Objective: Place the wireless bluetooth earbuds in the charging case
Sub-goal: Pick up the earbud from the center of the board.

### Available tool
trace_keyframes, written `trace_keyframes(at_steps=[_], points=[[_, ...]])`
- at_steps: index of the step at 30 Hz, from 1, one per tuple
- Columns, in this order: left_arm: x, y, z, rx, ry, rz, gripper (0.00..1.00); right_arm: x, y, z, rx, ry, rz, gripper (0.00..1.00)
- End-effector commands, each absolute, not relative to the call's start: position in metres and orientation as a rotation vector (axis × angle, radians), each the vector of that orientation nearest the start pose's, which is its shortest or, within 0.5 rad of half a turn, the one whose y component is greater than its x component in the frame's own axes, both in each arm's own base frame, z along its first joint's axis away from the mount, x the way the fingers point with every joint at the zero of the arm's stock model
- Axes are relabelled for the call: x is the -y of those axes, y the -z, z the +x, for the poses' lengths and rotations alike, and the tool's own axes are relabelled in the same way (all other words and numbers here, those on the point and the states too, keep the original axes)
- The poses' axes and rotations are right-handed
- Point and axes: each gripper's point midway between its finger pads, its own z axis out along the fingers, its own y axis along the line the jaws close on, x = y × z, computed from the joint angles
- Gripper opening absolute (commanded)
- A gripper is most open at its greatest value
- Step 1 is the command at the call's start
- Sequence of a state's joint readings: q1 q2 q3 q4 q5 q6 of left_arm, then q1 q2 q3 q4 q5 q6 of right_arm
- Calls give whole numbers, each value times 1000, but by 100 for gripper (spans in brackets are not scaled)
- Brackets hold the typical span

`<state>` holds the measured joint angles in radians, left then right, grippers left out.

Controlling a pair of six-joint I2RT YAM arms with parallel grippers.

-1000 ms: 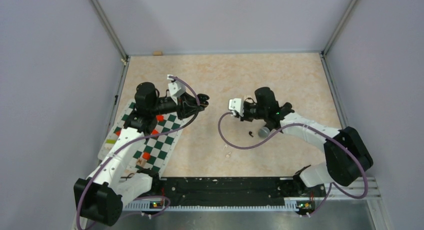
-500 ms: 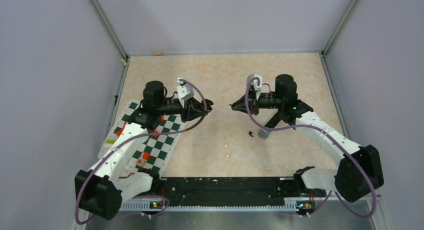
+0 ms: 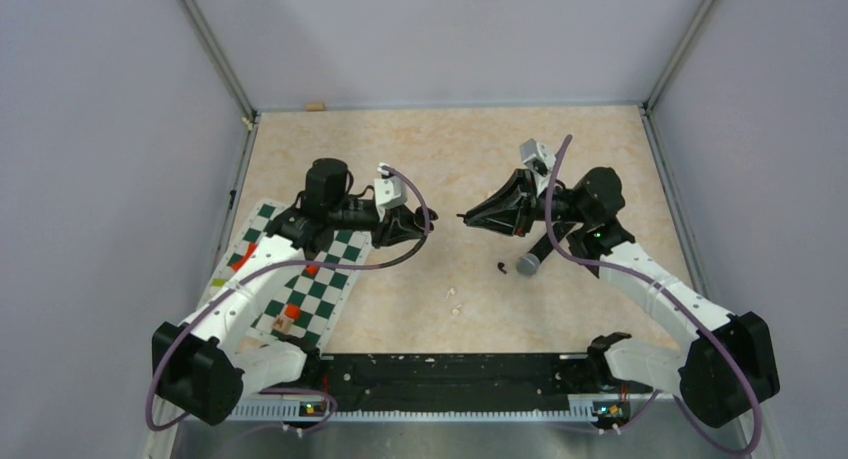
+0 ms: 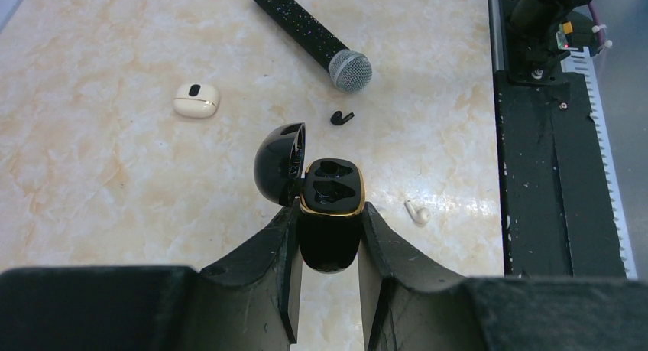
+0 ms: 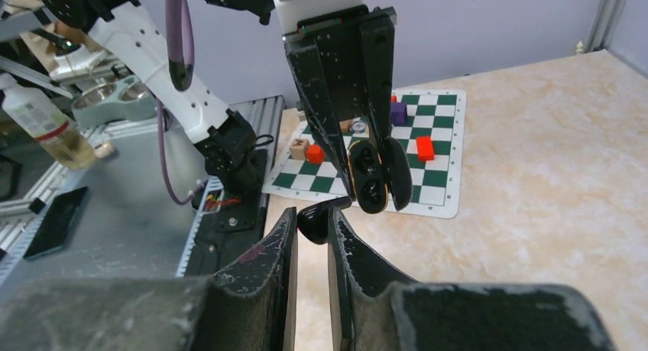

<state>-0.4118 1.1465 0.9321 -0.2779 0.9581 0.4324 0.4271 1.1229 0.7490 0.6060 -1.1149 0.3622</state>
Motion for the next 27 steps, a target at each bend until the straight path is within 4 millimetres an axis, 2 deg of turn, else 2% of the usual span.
trace_keyframes(at_steps=[1, 6, 12, 27], points=[[253, -249, 234, -1411, 939, 1342, 0, -271, -334, 200, -1181, -1394, -1000, 9], [256, -247, 232, -1412, 947, 1358, 0, -270, -333, 197, -1180, -1413, -964, 9], [260, -247, 231, -1413, 972, 1363, 0, -274, -318, 199, -1208, -1414, -940, 10], [266, -246, 219, -1402, 1060, 1380, 0, -303, -295, 189, -1260, -1493, -964, 10]])
